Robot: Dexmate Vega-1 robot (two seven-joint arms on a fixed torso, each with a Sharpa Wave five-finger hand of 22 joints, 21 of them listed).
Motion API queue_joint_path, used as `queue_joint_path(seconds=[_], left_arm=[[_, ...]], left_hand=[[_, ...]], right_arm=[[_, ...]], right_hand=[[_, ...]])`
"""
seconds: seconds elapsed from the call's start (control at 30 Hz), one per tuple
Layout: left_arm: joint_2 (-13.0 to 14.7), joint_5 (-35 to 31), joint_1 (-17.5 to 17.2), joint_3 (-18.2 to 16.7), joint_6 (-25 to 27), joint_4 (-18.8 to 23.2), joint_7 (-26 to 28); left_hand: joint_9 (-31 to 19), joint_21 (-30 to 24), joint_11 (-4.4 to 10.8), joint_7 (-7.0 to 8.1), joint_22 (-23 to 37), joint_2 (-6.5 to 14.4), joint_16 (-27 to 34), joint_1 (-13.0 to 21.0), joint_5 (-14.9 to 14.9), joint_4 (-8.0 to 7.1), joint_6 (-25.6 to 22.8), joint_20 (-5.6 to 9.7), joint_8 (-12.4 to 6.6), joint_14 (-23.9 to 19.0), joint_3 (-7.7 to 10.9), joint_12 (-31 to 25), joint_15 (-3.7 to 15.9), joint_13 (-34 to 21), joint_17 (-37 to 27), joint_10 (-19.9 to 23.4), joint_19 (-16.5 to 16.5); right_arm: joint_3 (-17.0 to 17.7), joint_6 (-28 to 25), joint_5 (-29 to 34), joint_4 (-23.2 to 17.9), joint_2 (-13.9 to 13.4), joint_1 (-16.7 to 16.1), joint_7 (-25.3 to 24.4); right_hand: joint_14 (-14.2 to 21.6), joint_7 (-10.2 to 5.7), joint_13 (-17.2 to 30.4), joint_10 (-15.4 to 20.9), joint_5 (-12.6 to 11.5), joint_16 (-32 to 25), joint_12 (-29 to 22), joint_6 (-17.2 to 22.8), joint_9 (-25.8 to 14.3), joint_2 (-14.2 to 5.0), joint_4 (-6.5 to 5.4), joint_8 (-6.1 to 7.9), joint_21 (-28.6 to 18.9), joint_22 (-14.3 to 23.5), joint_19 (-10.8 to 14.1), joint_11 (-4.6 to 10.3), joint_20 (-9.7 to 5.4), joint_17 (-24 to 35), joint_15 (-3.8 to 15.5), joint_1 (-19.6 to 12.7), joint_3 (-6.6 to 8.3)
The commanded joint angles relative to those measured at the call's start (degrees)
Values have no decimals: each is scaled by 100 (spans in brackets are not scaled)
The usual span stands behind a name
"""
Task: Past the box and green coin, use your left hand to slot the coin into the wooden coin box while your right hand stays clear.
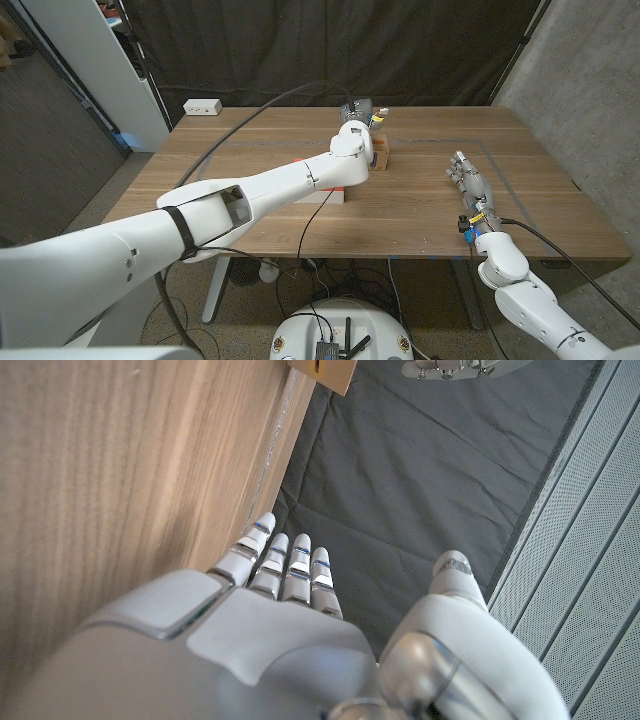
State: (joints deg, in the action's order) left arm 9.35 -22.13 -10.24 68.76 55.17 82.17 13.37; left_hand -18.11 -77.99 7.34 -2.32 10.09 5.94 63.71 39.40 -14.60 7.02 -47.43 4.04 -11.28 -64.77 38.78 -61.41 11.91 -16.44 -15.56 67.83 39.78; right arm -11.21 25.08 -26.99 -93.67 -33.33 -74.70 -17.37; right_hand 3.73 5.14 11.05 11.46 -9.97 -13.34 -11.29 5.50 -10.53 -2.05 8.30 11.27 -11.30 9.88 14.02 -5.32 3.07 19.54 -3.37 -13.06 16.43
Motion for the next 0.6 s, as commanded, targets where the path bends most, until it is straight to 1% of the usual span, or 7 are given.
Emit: queue_joint_path(seconds=[0.03, 0.13, 0.2, 0.23, 0.37, 0.47, 0.6], left_arm=[[607, 53, -588, -600, -406, 925, 378], [809, 147, -799, -832, -606, 1200, 414], [974, 228, -974, -1013, -845, 1396, 466], [1052, 278, -1060, -1105, -940, 1497, 468], [1375, 593, -1469, -1561, -1503, 1854, 490], [1620, 916, -1783, -1922, -2005, 2040, 434], [2018, 1320, -2121, -2307, -2642, 2239, 180]], left_hand=[[40, 340, 136, -29, -11, 187, -727, -694, 48, -125, 229, 2, -69, 630, 192, 741, -195, 200, 393, -998, -499], [94, 609, 27, -20, -11, 208, -1326, -1090, 73, -69, 323, -185, -107, 1232, 400, 1384, -356, 388, 537, -1683, -926], [148, 810, -101, 0, -10, 191, -1891, -1341, 91, 54, 423, -293, -127, 1723, 584, 1878, -486, 484, 566, -2201, -1272], [155, 868, -136, -17, -9, 185, -2033, -1395, 97, 84, 420, -327, -143, 1882, 620, 1991, -572, 495, 561, -2325, -1391], [205, 1175, -323, 85, -21, 97, -2743, -1560, 114, 246, 584, -505, -132, 2785, 813, 2547, -798, 509, 560, -3030, -1974], [240, 1385, -460, 97, -32, -13, -3061, -1614, 139, 321, 820, -580, -72, 3202, 851, 2918, -876, 505, 534, -3564, -2305], [296, 1766, -612, 118, -49, -224, -3370, -1633, 212, 347, 1209, -669, 9, 3788, 693, 3305, -1015, 498, 500, -4115, -2932]], right_arm=[[-2, -116, 148, -199, 5, -65, -146], [-19, -146, 210, -247, 3, -67, -178], [-31, -164, 216, -281, 18, -64, -190], [-37, -181, 243, -300, 18, -64, -210], [-69, -209, 294, -355, 40, -49, -239], [-104, -212, 331, -380, 72, -33, -257], [-150, -240, 423, -435, 90, -29, -302]], right_hand=[[31, -9, 13, 47, -26, -25, -38, 49, -8, 14, 4, 17, -22, 19, 61, -9, -14, 22, 7, -38, -27], [34, -9, 13, 44, -26, -25, -37, 49, -8, 14, 3, 16, -22, 19, 62, -5, -12, 22, 8, -38, -28], [37, -9, 13, 45, -26, -26, -37, 50, -8, 13, 3, 16, -21, 19, 62, -3, -14, 22, 6, -38, -28], [37, -8, 13, 44, -26, -26, -36, 49, -8, 13, 3, 15, -21, 19, 62, -1, -14, 22, 7, -38, -28], [36, -14, 13, 55, -26, -25, -40, 48, -8, 13, 3, 13, -20, 19, 63, -1, -16, 23, 17, -37, -28], [38, -11, 13, 52, -26, -26, -38, 50, -8, 12, 3, 13, -20, 19, 64, 1, -13, 23, 8, -37, -28], [39, -15, 14, 62, -26, -26, -41, 52, -8, 13, 3, 13, -19, 19, 63, 16, -16, 24, 8, -37, -29]])
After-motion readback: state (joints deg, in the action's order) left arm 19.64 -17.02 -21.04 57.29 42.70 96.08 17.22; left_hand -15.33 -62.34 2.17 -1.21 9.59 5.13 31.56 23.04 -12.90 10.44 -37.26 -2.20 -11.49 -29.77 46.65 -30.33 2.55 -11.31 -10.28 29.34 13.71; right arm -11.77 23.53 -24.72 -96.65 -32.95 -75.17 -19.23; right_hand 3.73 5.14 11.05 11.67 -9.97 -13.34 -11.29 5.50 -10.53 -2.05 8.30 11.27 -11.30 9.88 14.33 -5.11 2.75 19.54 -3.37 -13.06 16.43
